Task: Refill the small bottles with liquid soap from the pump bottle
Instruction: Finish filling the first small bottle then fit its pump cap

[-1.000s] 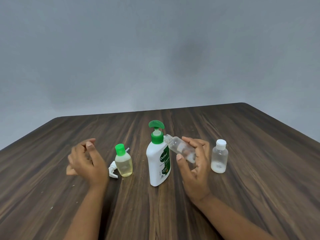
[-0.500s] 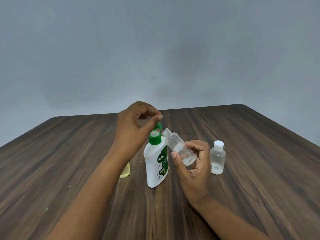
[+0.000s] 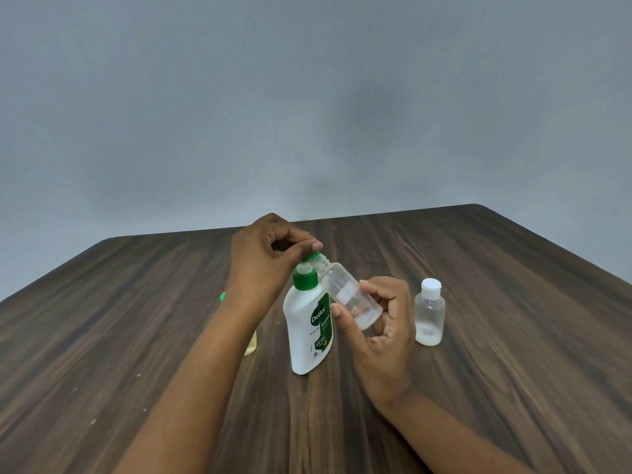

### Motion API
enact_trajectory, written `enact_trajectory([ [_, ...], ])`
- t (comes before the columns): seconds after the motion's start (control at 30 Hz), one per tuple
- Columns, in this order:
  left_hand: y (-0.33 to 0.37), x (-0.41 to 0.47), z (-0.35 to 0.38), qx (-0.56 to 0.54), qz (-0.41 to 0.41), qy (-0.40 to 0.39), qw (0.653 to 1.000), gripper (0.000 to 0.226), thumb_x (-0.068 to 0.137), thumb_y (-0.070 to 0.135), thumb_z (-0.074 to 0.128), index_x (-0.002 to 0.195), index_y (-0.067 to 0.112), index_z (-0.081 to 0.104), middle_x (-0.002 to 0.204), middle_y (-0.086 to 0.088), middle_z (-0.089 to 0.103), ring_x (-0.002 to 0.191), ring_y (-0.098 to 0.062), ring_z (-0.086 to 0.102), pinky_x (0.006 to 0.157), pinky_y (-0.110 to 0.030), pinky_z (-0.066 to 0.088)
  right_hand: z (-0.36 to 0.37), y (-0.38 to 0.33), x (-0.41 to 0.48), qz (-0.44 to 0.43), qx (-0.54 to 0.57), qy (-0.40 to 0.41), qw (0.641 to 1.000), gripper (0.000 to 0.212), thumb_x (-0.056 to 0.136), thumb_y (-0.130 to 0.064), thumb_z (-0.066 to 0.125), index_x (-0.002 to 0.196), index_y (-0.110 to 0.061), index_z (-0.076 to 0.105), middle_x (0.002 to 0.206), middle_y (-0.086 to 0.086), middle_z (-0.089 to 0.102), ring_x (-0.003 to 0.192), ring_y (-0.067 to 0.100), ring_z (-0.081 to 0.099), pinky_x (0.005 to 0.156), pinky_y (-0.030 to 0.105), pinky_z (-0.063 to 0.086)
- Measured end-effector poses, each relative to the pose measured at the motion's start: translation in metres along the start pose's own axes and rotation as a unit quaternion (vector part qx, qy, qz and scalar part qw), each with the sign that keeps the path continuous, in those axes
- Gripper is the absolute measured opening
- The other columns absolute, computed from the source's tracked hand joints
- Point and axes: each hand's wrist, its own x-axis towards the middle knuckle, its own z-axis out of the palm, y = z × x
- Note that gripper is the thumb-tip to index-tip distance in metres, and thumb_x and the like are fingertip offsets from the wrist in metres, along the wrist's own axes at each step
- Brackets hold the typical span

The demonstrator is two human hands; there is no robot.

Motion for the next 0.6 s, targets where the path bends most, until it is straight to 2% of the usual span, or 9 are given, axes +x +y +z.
enact_trajectory([
  [0.13,-0.002,-0.003,0.003,0.010,0.022,0.010,1.000,0.010,0.073,0.009,0.076,0.070,0.018,0.073,0.077,0.001,0.065,0.070,-0.004,0.062,0.064,-0.010,0.046,0.001,-0.003,0.001,0.002,0.007,0.003,1.000,0.033,0.080,-0.026,0.071,0.105,-0.035,0.051,0.099,-0.007,0.049,0.086,0.018,0.056,0.069,0.035,0.053],
  [0.27,-0.010,-0.009,0.007,0.015,0.029,0.037,0.999,0.005,0.074,0.010,0.075,0.072,0.014,0.072,0.075,0.001,0.064,0.071,-0.006,0.061,0.067,-0.012,0.047,0.001,-0.005,0.000,0.005,0.000,0.002,1.000,0.030,0.081,-0.028,0.070,0.106,-0.026,0.052,0.100,-0.008,0.048,0.087,0.016,0.056,0.069,0.031,0.053],
  [0.43,-0.017,-0.013,0.010,0.006,0.019,0.051,0.998,0.003,0.075,0.012,0.074,0.073,0.012,0.072,0.077,0.000,0.065,0.073,-0.005,0.061,0.066,-0.010,0.046,0.001,-0.007,-0.001,0.014,-0.007,-0.005,1.000,0.031,0.081,-0.029,0.069,0.108,-0.027,0.054,0.103,-0.011,0.047,0.090,0.015,0.056,0.070,0.029,0.053],
  [0.6,-0.012,-0.012,0.010,-0.004,0.020,0.063,0.998,0.004,0.076,0.011,0.073,0.072,0.011,0.071,0.077,0.001,0.064,0.073,-0.003,0.061,0.066,-0.008,0.045,-0.001,-0.007,-0.001,-0.013,-0.001,-0.025,1.000,0.034,0.079,-0.022,0.065,0.111,-0.019,0.054,0.105,0.001,0.047,0.094,0.013,0.054,0.078,0.018,0.048],
])
